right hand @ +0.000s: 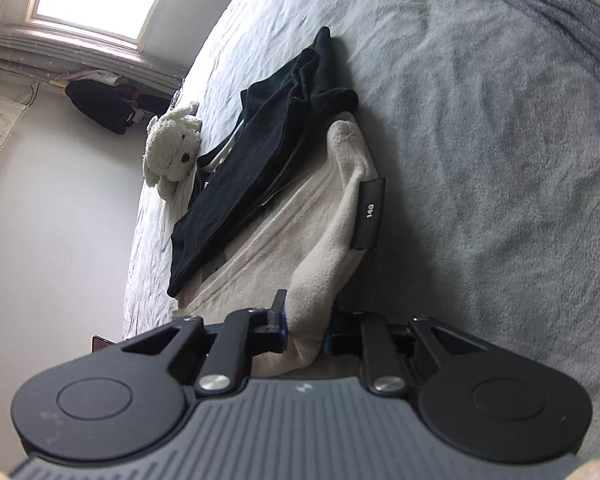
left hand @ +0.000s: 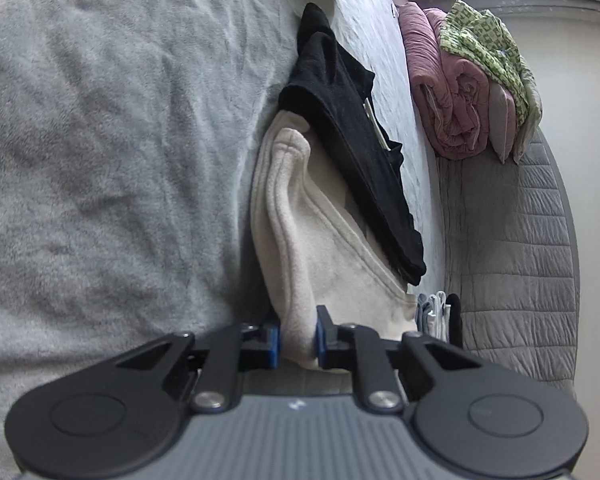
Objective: Fold clothes
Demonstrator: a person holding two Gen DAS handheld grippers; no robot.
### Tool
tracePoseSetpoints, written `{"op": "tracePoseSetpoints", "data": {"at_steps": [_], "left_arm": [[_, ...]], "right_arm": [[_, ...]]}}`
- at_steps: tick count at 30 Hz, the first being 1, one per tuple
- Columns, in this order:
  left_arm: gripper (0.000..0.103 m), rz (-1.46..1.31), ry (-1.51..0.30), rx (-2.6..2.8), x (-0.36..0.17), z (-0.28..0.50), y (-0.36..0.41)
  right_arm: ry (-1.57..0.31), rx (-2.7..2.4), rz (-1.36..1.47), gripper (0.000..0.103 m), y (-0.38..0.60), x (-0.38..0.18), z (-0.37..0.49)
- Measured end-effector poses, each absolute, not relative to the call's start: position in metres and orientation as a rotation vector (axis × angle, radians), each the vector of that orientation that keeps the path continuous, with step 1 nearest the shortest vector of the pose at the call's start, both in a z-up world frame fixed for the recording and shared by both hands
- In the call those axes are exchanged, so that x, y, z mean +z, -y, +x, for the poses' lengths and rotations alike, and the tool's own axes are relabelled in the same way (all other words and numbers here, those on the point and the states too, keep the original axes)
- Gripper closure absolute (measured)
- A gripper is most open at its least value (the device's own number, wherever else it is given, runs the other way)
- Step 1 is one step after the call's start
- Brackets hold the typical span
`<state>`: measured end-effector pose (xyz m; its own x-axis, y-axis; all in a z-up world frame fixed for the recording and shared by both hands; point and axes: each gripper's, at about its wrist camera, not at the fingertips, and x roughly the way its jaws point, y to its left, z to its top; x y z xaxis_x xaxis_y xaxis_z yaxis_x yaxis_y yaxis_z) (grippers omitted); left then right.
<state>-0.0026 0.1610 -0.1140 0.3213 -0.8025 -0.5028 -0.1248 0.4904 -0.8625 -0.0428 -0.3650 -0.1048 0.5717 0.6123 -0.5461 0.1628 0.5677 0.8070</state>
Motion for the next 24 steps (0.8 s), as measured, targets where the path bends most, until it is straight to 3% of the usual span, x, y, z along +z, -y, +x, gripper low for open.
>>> {"op": "tracePoseSetpoints", "data": {"at_steps": [14,24], "left_arm": [[0.088,-1.078,-0.928,-0.568,-0.053,0.048,-0.156],[0.088,-1.071,-0.881,-0.462,-0.059,0.115,-0.150]], "right_arm": [[-0.740,0.309,0.962,0.084,0.363,-0.054,0.007],[-0.654,0.231,1.016,0.084,0.366,-0.064,0.069]]}}
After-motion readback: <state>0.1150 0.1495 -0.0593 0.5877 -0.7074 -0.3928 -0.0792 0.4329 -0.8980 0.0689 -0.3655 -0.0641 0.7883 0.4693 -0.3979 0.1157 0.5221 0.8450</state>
